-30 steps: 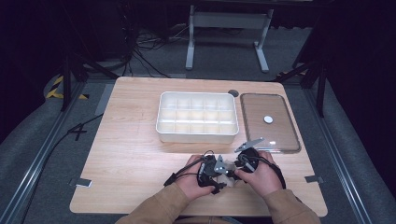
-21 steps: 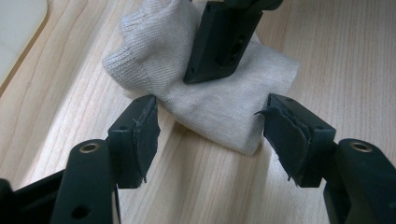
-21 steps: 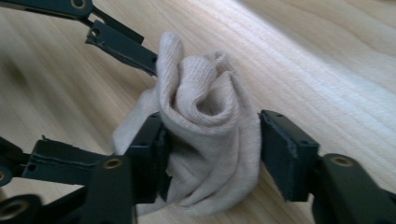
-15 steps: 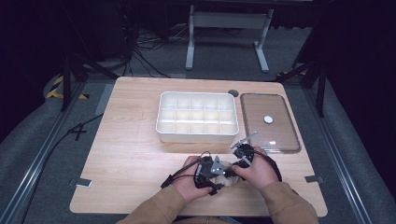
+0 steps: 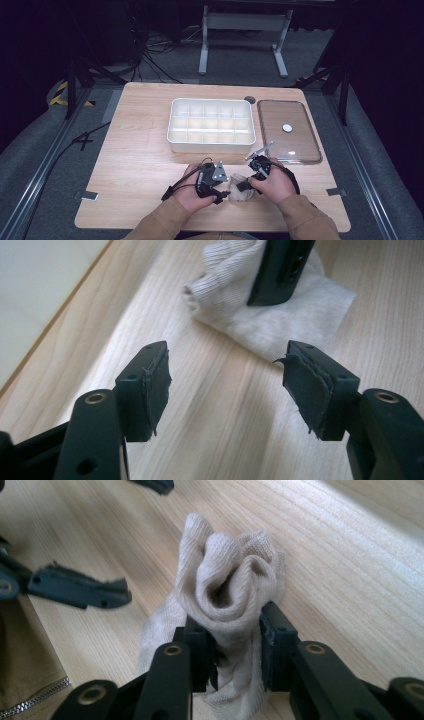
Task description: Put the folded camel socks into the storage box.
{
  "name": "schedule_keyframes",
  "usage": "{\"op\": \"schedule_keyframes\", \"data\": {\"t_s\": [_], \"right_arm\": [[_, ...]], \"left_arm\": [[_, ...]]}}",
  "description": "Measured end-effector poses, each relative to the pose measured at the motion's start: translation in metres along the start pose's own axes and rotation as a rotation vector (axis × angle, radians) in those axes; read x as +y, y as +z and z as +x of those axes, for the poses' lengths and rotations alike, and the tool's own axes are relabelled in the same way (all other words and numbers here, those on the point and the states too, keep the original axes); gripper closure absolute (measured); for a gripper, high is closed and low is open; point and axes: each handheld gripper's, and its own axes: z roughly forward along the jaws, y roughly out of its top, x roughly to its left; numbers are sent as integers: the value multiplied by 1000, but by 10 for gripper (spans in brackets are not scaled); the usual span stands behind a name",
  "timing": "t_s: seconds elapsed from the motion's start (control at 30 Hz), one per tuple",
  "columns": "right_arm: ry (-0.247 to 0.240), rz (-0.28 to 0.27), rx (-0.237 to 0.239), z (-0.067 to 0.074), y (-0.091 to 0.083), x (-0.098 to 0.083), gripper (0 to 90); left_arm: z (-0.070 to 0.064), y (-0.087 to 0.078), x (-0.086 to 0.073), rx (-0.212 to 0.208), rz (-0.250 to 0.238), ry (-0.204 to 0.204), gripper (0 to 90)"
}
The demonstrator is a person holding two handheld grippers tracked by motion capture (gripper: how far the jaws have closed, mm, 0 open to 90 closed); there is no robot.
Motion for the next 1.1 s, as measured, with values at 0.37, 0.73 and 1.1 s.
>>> {"op": "schedule_keyframes", "data": {"t_s": [0.37,0.73,1.1], "right_arm": [[4,-30,58,-5,-7,2,730],[-21,-104,3,-11,-45,8,729],[-33,-139,-36,-17,-69,16,728]], "left_arm": [[20,-32,-22,57,-37,-38,355],[48,-85,-76,180,-102,-169,352],[60,-105,-94,225,-132,-258,356]]}}
